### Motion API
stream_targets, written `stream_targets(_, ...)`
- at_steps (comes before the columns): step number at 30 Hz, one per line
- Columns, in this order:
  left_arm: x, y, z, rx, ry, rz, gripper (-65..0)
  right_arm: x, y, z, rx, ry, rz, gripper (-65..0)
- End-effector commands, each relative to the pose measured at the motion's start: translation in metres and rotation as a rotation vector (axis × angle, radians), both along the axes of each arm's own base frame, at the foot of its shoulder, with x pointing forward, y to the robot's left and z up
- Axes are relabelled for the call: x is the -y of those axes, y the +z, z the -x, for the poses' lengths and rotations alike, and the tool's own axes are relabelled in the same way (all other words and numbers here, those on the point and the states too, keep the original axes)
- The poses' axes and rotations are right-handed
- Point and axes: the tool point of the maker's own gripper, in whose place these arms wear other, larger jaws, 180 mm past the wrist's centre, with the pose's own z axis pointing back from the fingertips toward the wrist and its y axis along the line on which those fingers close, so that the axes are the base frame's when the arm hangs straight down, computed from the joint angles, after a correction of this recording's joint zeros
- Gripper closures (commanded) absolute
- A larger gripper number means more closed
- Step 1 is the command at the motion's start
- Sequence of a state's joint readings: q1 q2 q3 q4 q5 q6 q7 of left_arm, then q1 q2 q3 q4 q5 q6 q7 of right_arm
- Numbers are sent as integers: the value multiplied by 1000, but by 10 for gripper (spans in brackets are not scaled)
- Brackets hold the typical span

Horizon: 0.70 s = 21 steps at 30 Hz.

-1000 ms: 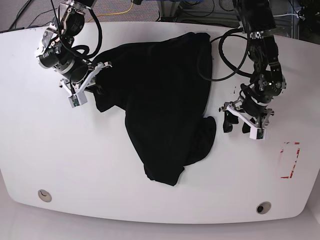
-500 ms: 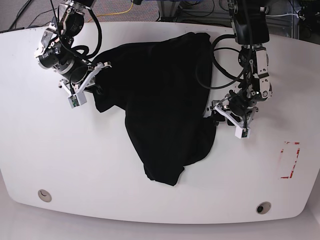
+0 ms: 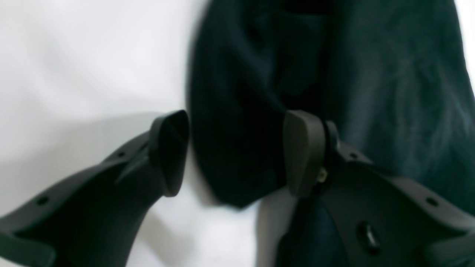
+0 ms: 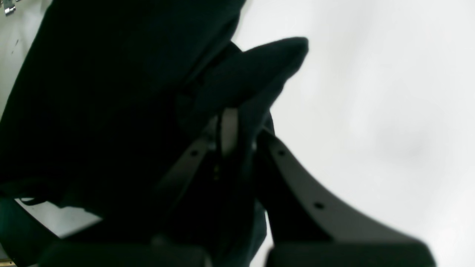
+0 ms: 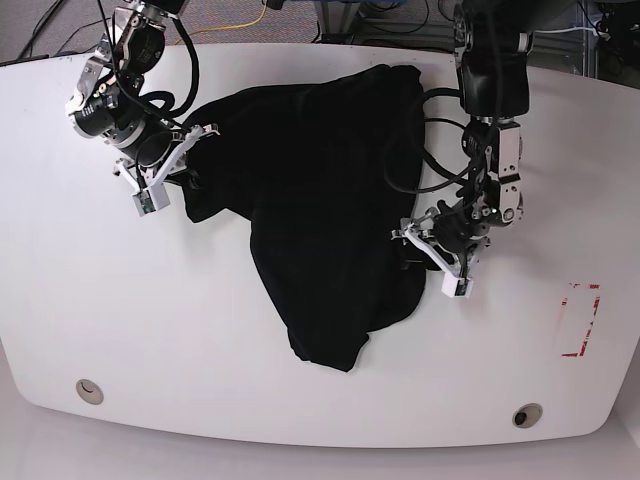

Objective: Layout the t-shirt on the table in an organized manner, then fold the t-shirt properly
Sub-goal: 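Reach the left gripper to the shirt's opposite edge and grasp it, then lift the shirt with both grippers and stretch it apart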

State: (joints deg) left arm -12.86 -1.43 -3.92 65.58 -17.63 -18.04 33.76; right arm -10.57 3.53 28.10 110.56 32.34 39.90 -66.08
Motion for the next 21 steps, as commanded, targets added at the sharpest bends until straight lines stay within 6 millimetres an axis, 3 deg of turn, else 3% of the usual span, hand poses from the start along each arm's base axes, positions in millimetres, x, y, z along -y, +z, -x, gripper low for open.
stream_targets(1,6,-4,4,-31,-28,-15,-375,0,13,-8,54,4,-7,0)
stream_targets(6,7,-4,3,-30,-30,-15,-339,0,13,-8,56,4,-7,0)
stream_targets(9,6,-4,3,-31,-27,-17,-246,0,13,-8,56,4,-7,0)
stream_targets(14,6,-4,2,-29,-26,-23,-14,0,14,-9,57,4,-7,0)
stream_targets(21,5,-1,1,-22,-26,-23,0,0,15,-9,61,5,-7,0)
